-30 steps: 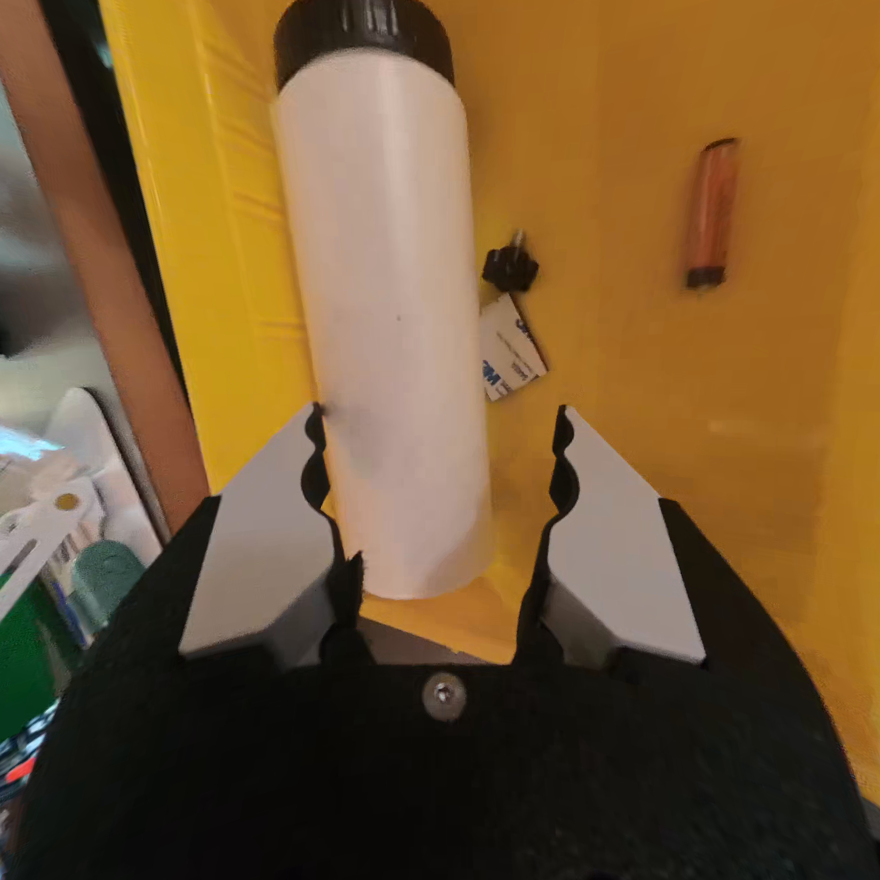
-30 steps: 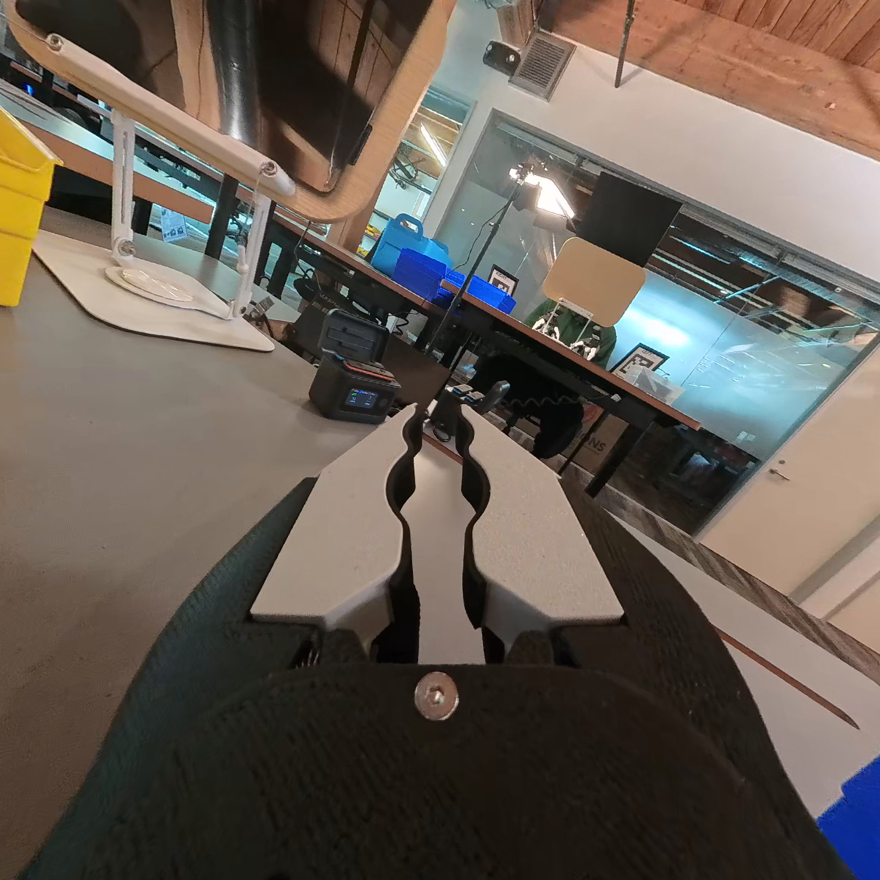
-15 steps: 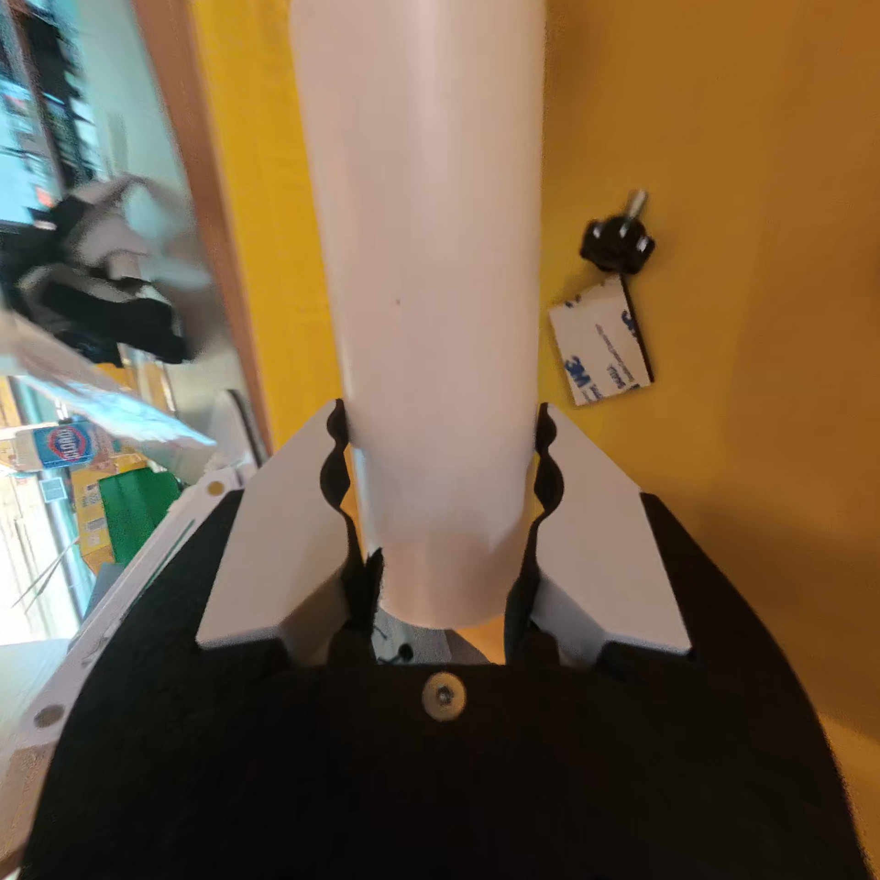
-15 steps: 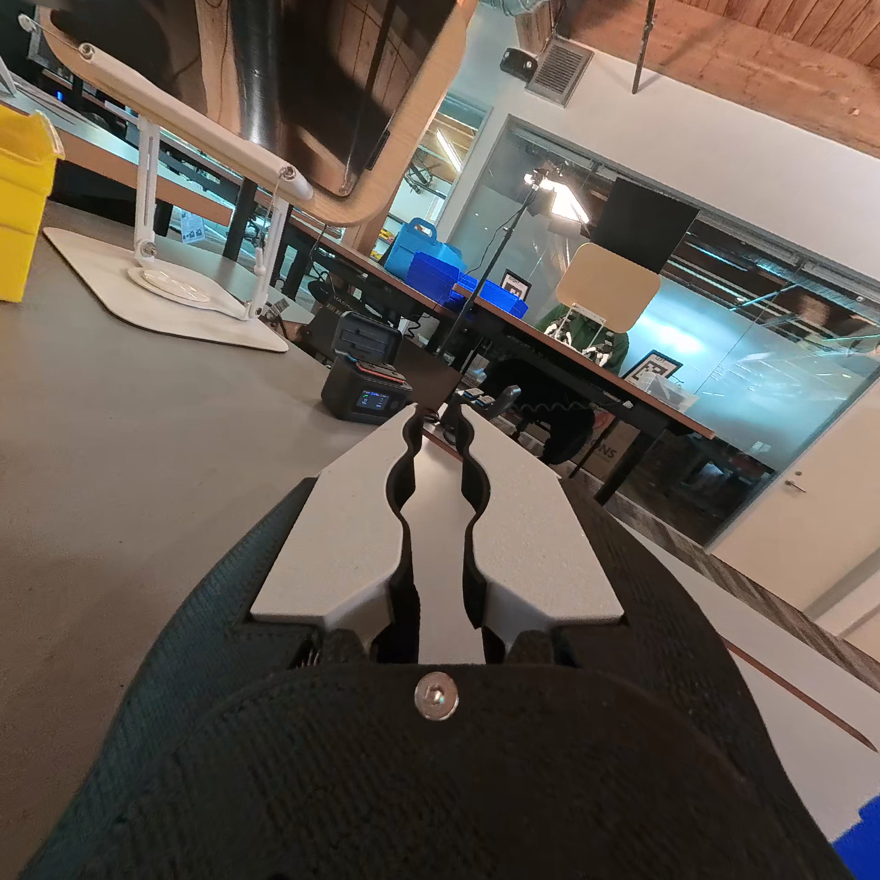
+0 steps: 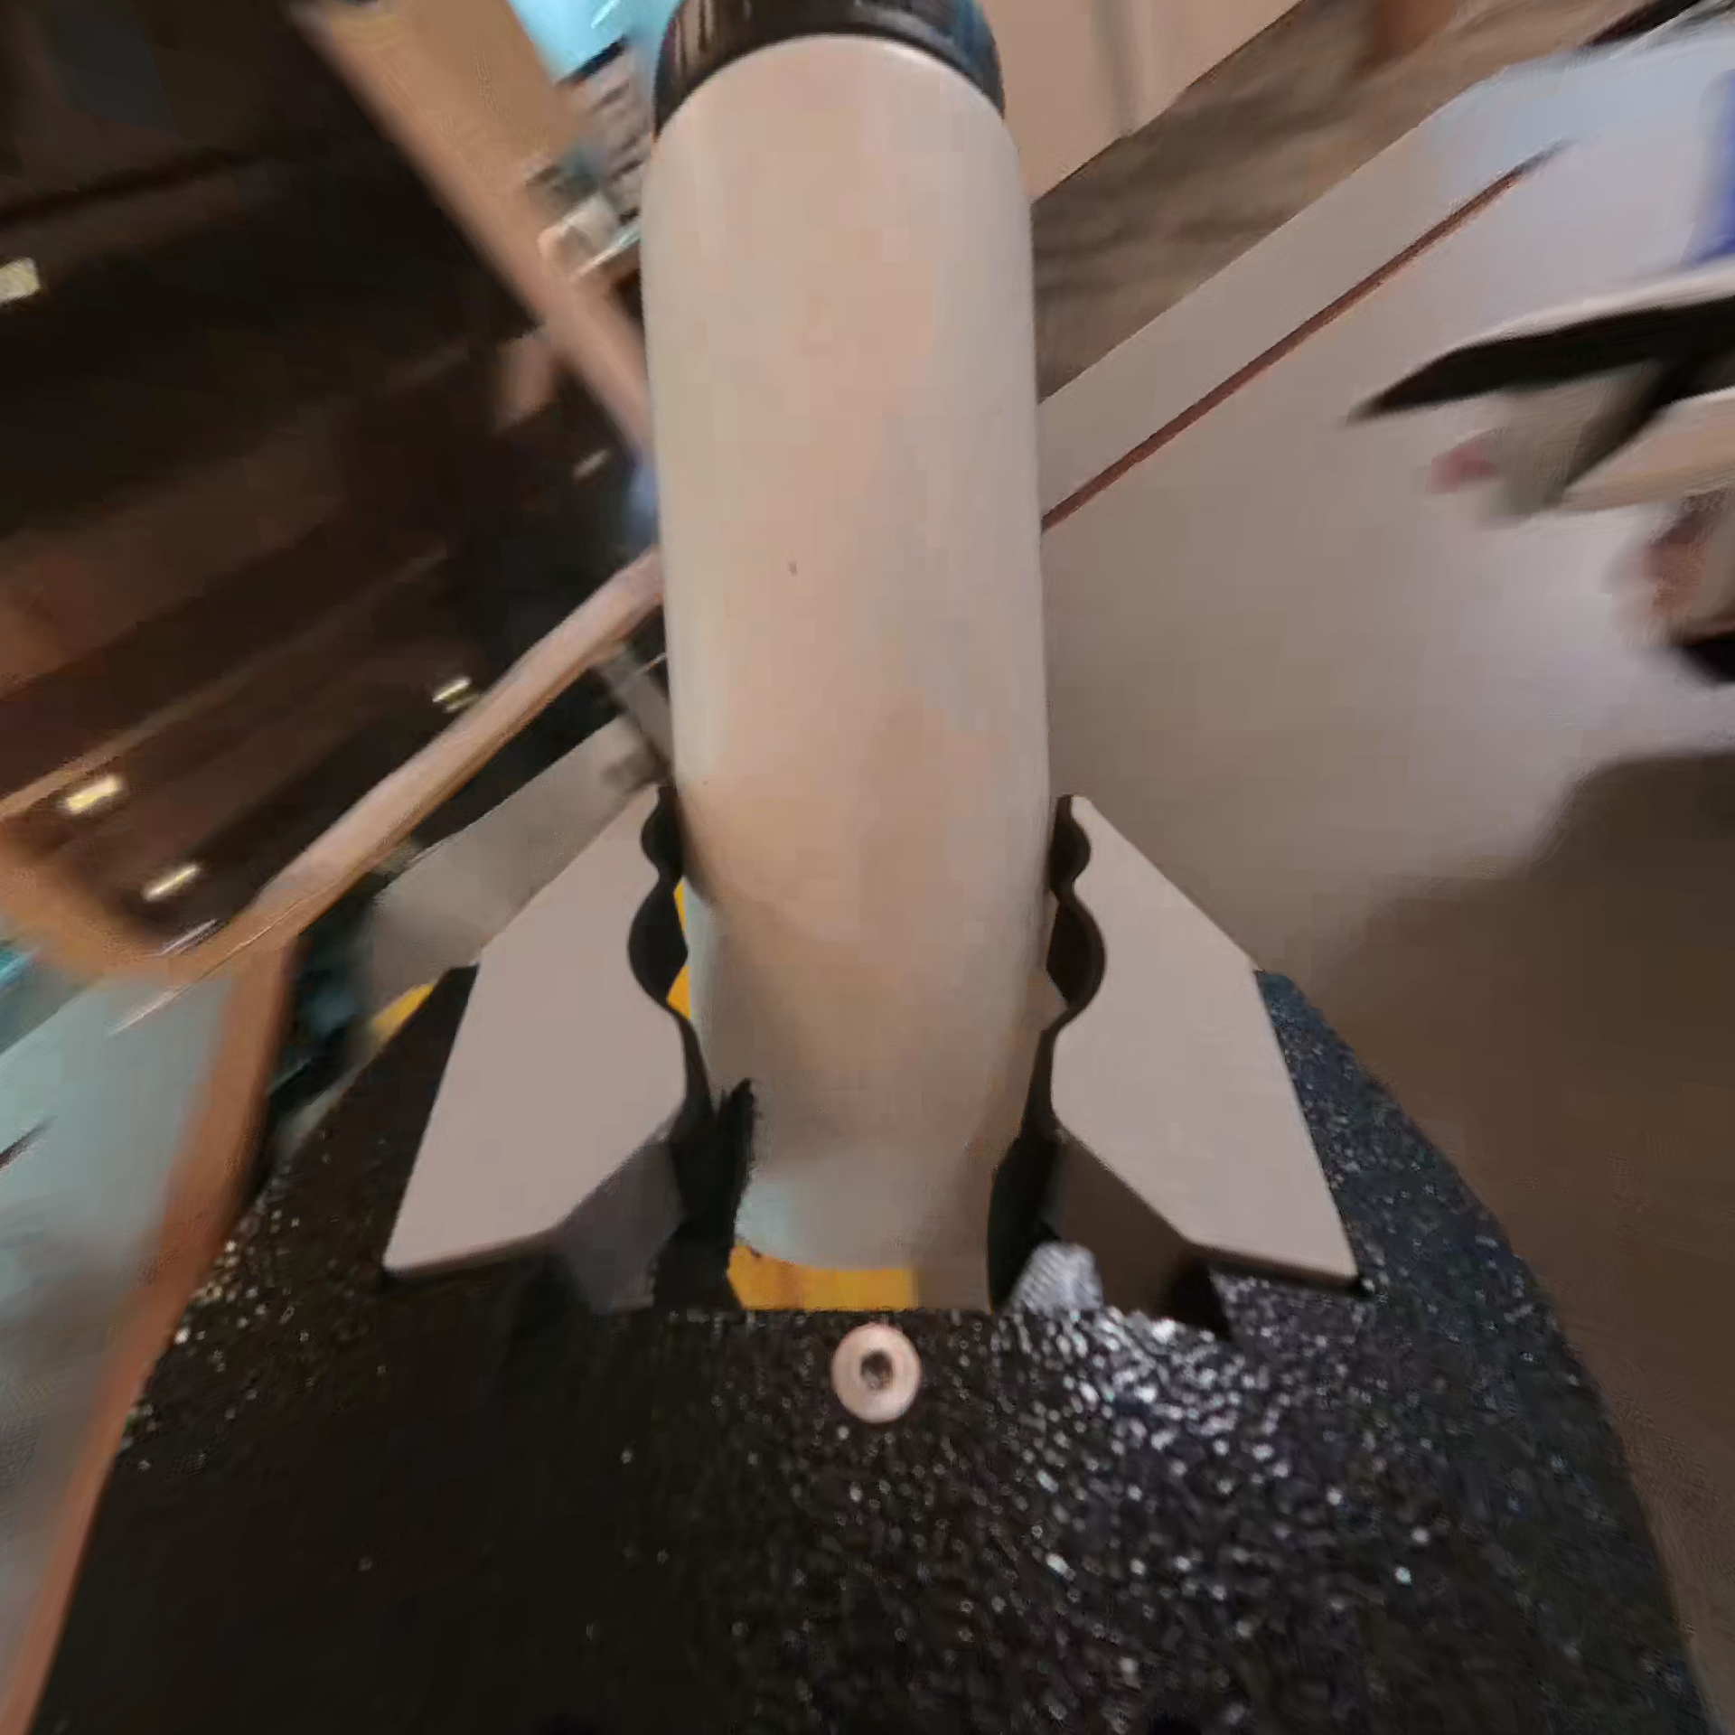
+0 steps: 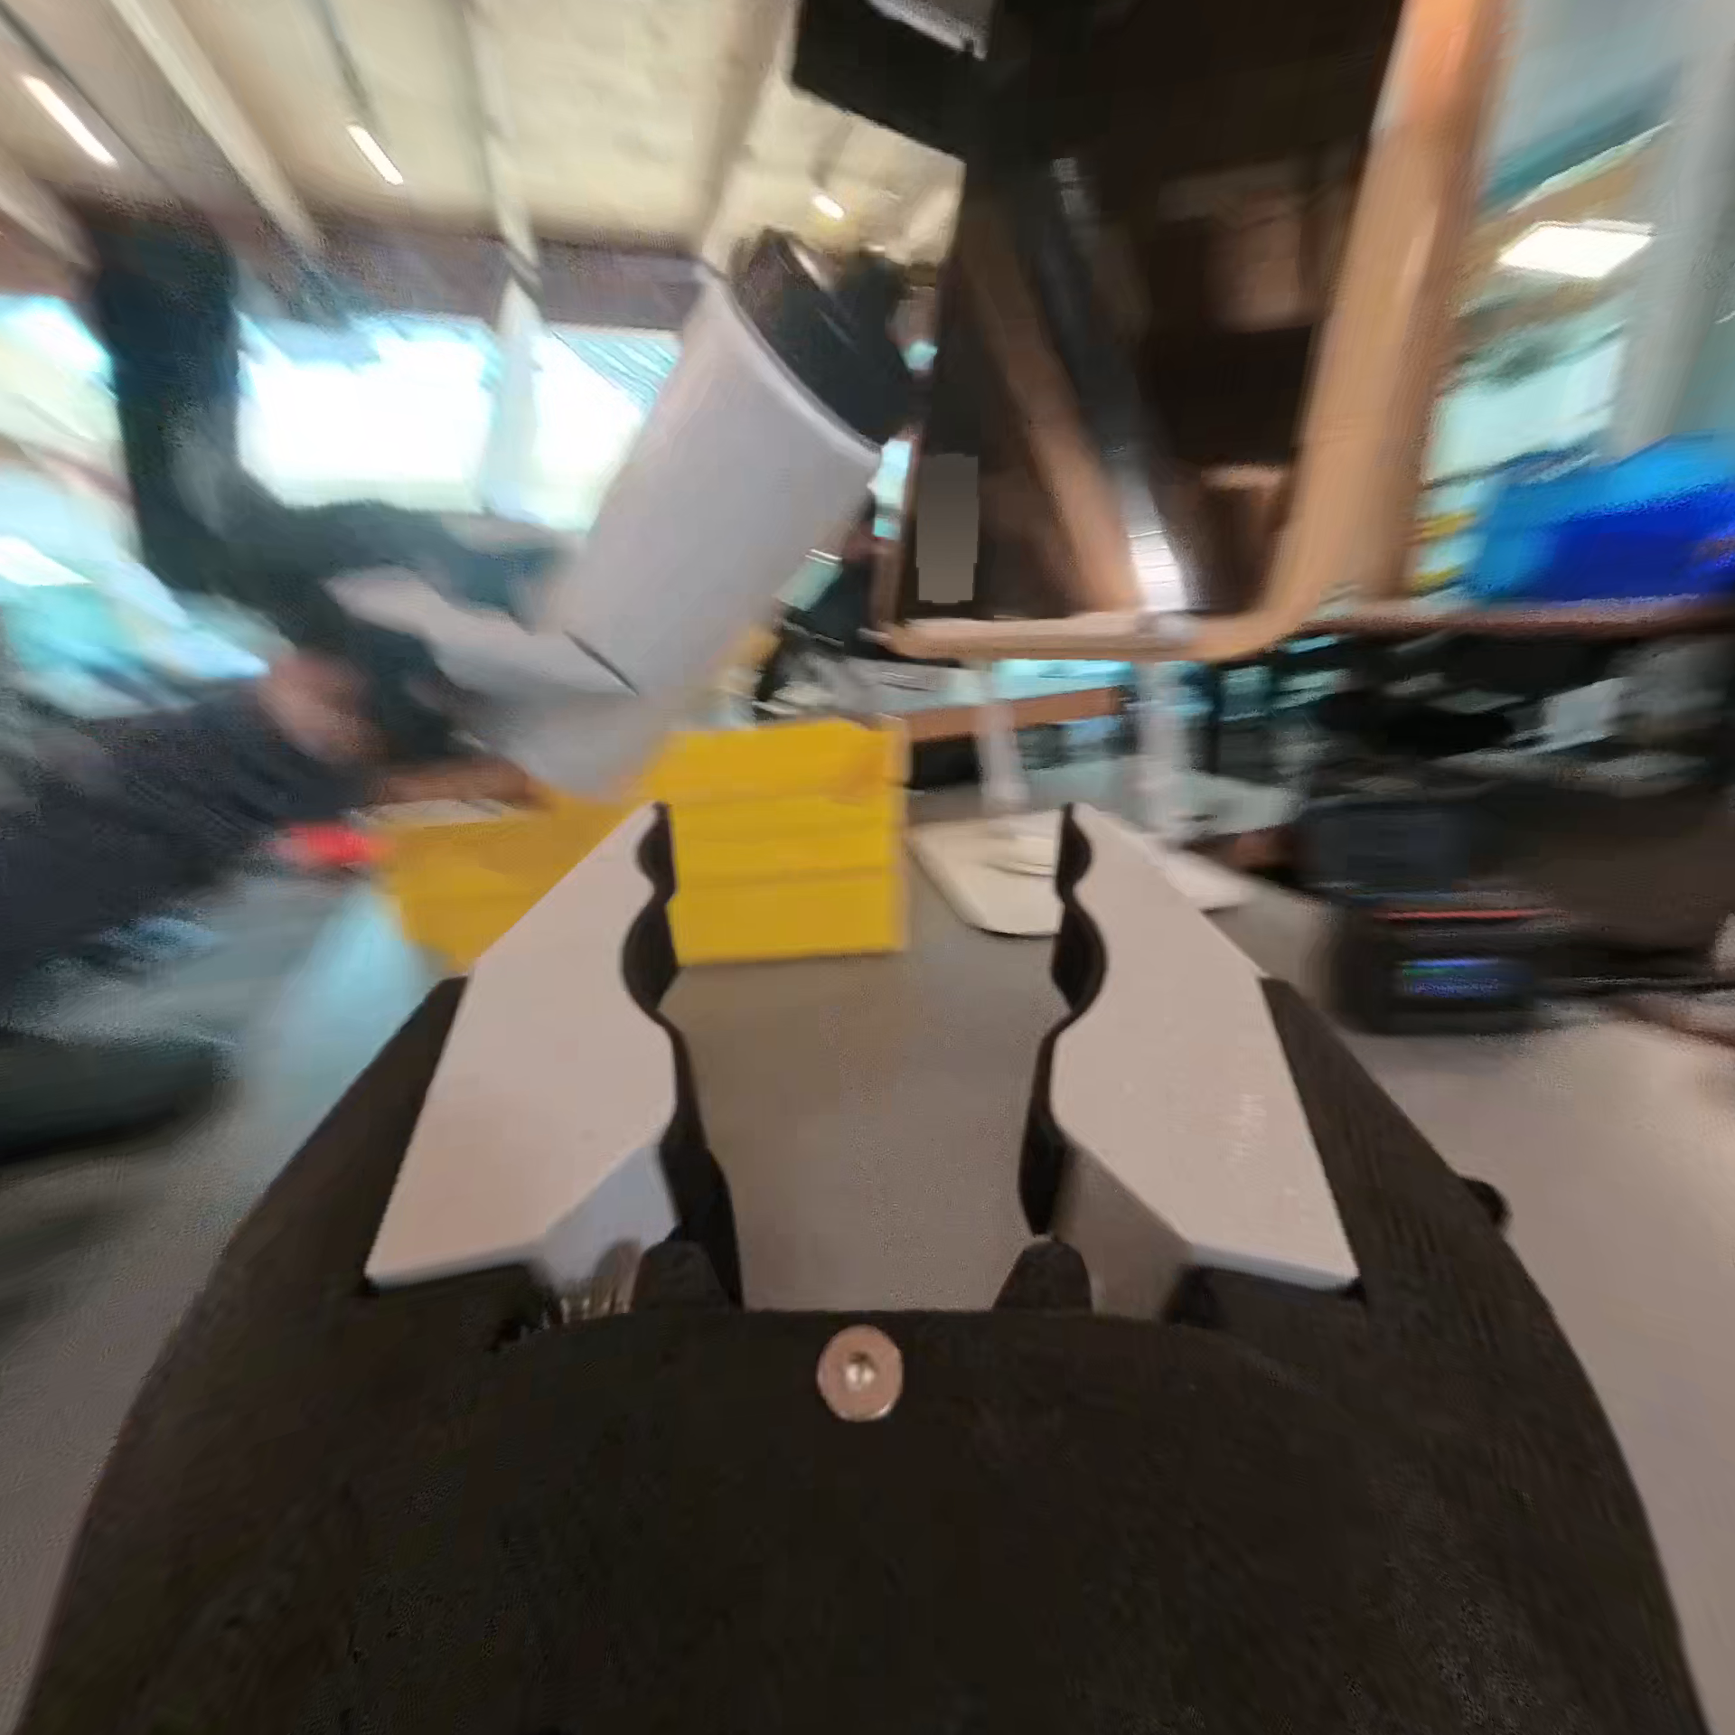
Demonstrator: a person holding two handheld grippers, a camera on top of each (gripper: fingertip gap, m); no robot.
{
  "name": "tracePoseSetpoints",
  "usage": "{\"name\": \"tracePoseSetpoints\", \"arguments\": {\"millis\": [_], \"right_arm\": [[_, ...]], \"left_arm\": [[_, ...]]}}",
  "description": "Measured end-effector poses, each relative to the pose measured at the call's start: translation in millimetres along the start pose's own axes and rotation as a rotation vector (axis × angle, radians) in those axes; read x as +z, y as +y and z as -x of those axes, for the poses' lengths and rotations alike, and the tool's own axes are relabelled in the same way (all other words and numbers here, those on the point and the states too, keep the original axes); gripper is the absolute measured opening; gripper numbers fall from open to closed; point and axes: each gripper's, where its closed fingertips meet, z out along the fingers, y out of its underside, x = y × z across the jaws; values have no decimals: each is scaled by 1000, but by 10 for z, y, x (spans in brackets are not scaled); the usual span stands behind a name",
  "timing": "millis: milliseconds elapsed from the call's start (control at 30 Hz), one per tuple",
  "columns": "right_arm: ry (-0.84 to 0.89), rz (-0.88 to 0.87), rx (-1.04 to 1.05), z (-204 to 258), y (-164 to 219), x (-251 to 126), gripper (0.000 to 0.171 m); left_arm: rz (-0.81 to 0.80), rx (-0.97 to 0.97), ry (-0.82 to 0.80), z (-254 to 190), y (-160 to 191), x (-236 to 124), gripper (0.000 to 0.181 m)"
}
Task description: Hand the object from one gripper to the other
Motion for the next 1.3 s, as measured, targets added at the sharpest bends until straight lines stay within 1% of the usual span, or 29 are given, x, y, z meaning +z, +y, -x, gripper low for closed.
{"name": "tracePoseSetpoints", "arguments": {"millis": [67,100,133,200,233,267,300,400,500,567,633,700,800,867,900,967,1000,1033,1067,1167,1233,1300], "right_arm": [[-152,-44,282,166,-147,14,103],[-199,-70,359,207,-208,-5,110],[-239,-88,400,245,-250,-34,112],[-317,-117,457,318,-334,-110,110],[-345,-134,479,331,-386,-150,106],[-323,-138,481,280,-403,-174,98],[-312,-144,444,249,-421,-215,95],[-201,-83,260,138,-405,-265,86],[-29,-83,63,-40,-485,-330,86],[143,-54,-145,-218,-527,-408,86],[341,-9,-435,-385,-583,-510,86],[526,37,-766,-473,-663,-604,86],[696,108,-1260,-418,-713,-636,86],[780,209,-1504,-436,-650,-612,86],[792,257,-1569,-461,-585,-588,87],[786,309,-1610,-493,-467,-544,86],[783,317,-1630,-485,-440,-525,86],[781,318,-1663,-459,-432,-504,86],[779,311,-1694,-415,-434,-478,86],[762,293,-1763,-284,-416,-396,86],[751,298,-1785,-273,-384,-386,86],[743,305,-1779,-288,-351,-387,87]], "left_arm": [[-83,-11,188,-576,-219,183,77],[-107,-12,272,-841,-287,263,77],[-127,-10,354,-1091,-342,330,77],[-139,6,468,-1487,-390,454,77],[-139,26,517,-1654,-388,504,77],[-140,42,551,-1788,-389,549,77],[-130,37,558,-1865,-385,609,78],[-86,-32,619,-2006,-363,747,78],[-73,-101,653,-2028,-372,815,99],[-83,-172,663,-1980,-413,828,108],[-109,-256,685,-1924,-501,806,113],[-140,-361,724,-1875,-618,764,113],[-196,-578,818,-1807,-851,675,115],[-250,-634,806,-1755,-976,637,122],[-260,-609,771,-1751,-999,634,125],[-229,-505,670,-1776,-966,675,129],[-206,-436,606,-1779,-931,713,130],[-198,-370,541,-1768,-910,742,127],[-202,-317,492,-1760,-905,759,121],[-263,-158,439,-1826,-935,713,80],[-260,-69,394,-1852,-910,716,76],[-235,-58,394,-1860,-883,731,76]]}}
